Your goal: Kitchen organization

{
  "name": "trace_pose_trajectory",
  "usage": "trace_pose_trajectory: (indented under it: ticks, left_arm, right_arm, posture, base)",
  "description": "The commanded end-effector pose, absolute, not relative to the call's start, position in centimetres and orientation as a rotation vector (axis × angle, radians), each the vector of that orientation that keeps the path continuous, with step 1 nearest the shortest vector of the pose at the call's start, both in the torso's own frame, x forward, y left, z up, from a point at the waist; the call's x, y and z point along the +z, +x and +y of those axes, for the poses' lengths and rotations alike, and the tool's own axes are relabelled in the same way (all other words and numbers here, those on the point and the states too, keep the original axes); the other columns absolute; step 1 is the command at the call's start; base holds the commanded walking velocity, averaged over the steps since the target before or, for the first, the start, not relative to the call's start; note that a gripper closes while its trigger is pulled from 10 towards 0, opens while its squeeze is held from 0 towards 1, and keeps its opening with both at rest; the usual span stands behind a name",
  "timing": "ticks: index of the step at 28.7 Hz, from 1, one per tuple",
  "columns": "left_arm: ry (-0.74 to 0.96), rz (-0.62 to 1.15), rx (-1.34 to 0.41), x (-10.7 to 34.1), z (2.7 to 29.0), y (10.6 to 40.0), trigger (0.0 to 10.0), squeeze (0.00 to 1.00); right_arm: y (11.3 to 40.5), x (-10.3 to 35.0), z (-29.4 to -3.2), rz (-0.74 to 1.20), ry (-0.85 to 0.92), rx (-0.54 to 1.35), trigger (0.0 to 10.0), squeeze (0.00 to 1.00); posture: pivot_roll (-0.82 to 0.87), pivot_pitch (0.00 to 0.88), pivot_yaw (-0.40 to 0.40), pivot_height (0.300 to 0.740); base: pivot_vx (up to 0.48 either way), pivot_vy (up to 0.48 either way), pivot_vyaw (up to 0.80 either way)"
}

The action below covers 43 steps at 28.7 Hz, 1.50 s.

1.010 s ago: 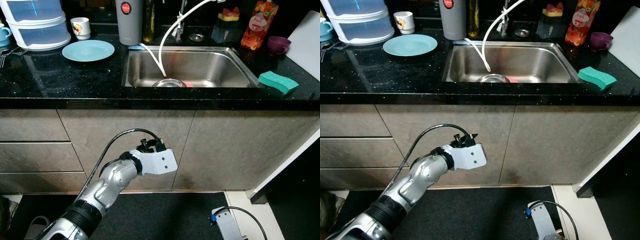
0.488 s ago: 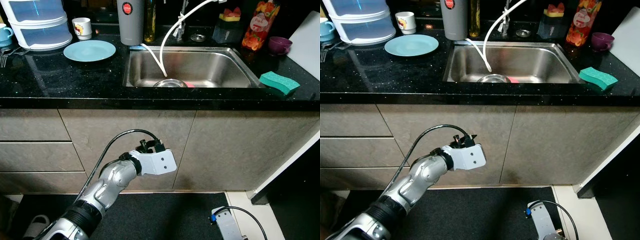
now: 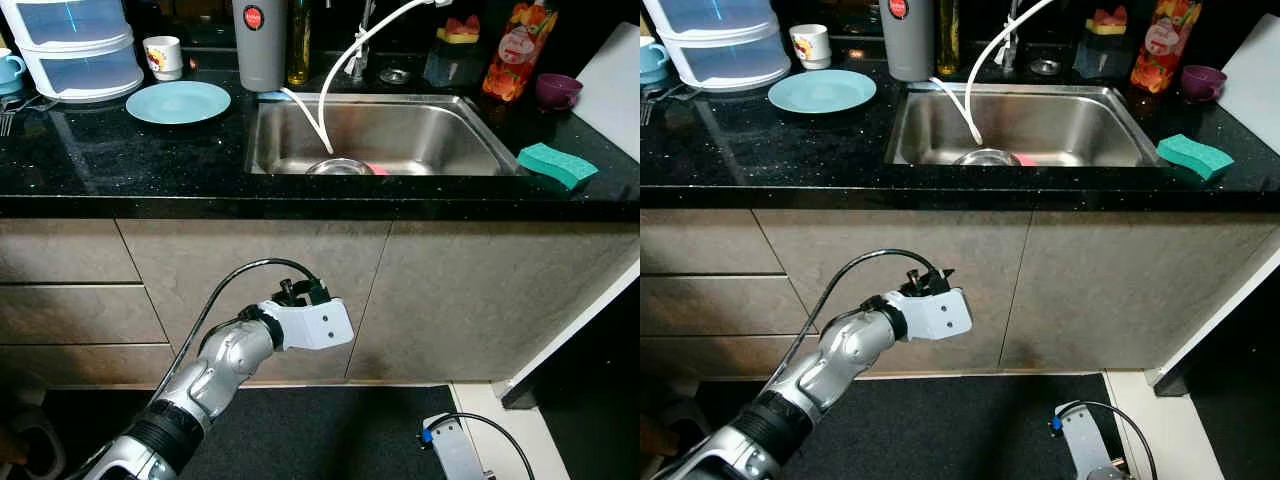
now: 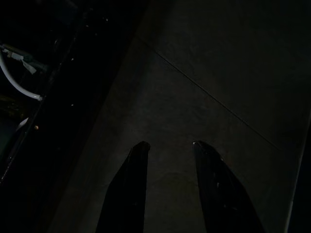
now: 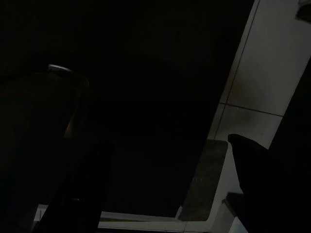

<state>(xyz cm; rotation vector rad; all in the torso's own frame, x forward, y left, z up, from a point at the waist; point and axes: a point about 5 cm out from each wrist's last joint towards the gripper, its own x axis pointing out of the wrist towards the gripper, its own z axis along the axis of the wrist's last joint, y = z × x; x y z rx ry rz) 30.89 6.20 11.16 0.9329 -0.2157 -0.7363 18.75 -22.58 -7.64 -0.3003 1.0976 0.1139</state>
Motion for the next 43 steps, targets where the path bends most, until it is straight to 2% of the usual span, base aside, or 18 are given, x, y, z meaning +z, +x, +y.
trace_pose_trajectory:
  ticks: [1, 43]
  left_arm:
    - [0.938, -0.209, -0.749, 10.66, 6.09, 30.56, 10.0, 0.00]
    - [0.935, -0.218, -0.752, 10.66, 6.29, 29.79, 10.0, 0.00]
  right_arm:
    - [18.24, -7.87, -22.65, 1.117, -0.297, 0.115, 10.0, 0.00]
    - [17.69, -8.15, -22.55, 1.131, -0.296, 0.127, 10.0, 0.00]
  posture:
    - [0.08, 0.020, -0.038, 0.740]
    - [0.13, 0.046, -0.009, 0.740]
  base:
    - [0.000, 0.000, 0.00]
    - [0.000, 0.000, 0.00]
